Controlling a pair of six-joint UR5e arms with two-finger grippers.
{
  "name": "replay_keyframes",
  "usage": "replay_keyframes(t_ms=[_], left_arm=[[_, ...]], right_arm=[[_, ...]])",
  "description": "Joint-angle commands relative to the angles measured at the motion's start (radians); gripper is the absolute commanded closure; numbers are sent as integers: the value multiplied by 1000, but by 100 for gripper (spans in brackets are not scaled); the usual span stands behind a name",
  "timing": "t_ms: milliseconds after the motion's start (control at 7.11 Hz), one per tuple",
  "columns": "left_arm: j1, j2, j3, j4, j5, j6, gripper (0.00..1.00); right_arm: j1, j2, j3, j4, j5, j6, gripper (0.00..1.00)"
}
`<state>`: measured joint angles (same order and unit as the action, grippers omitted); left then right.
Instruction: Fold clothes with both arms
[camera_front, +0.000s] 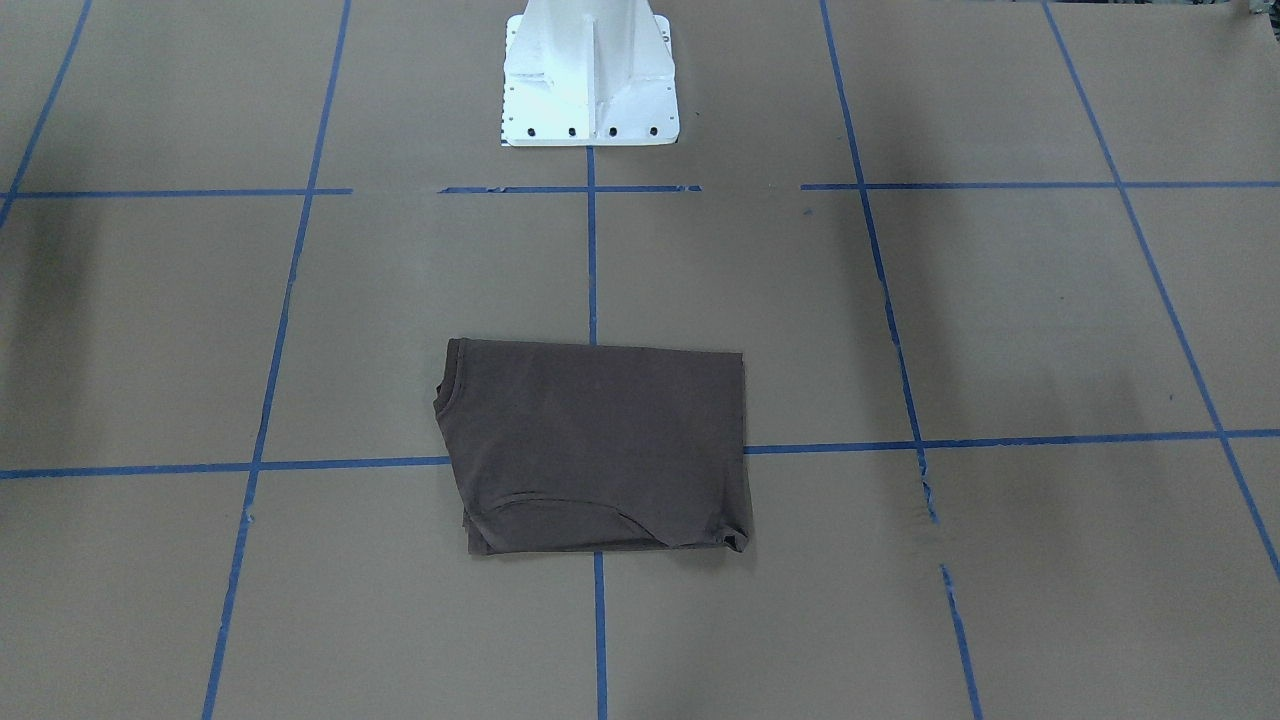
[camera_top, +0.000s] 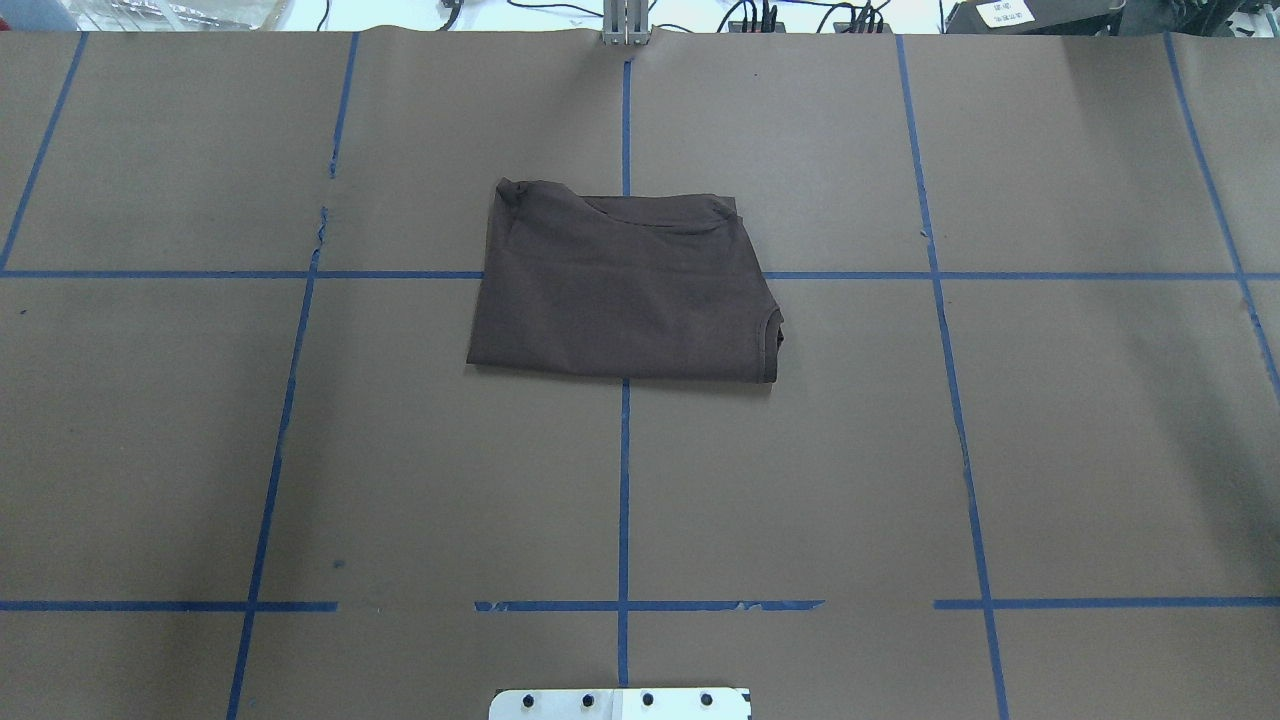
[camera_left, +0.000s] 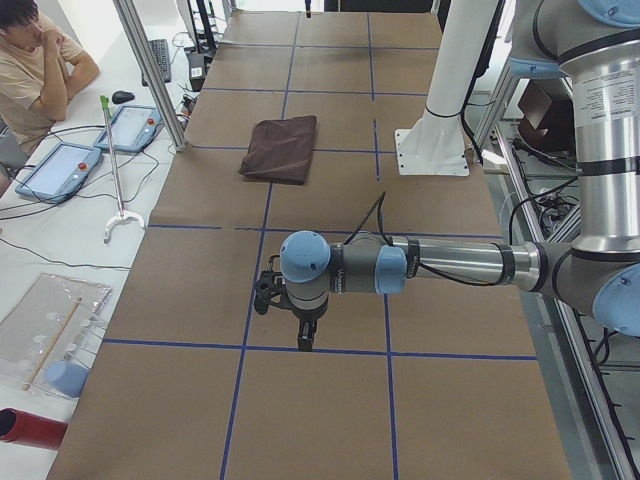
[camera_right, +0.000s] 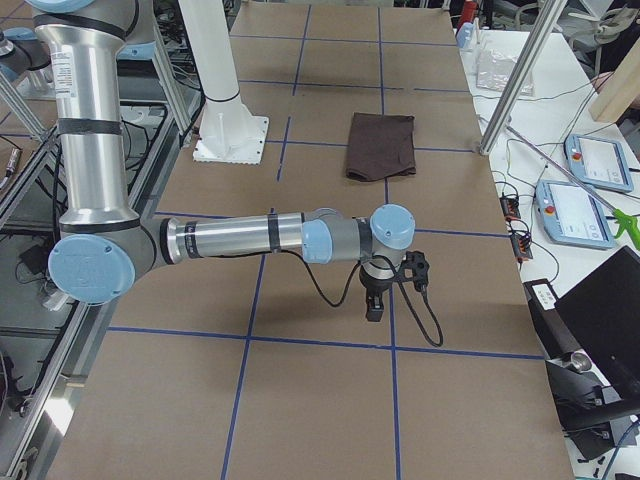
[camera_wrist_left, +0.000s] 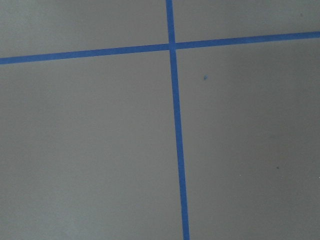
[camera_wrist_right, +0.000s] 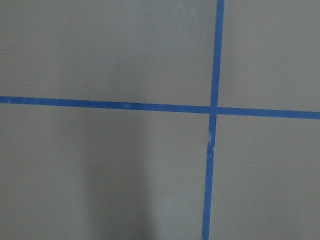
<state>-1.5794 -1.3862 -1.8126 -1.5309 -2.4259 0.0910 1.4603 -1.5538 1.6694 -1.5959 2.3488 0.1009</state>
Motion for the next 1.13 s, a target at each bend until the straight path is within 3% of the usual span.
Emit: replay_keyframes(t_ms=[0, 985], left_arm=[[-1, 6, -15, 0, -9, -4, 0], [1, -7, -24, -3, -15, -2, 0]], right_arm=[[0, -6, -3, 1, -17, 5, 0], [0, -25, -13, -3, 13, 14, 0]])
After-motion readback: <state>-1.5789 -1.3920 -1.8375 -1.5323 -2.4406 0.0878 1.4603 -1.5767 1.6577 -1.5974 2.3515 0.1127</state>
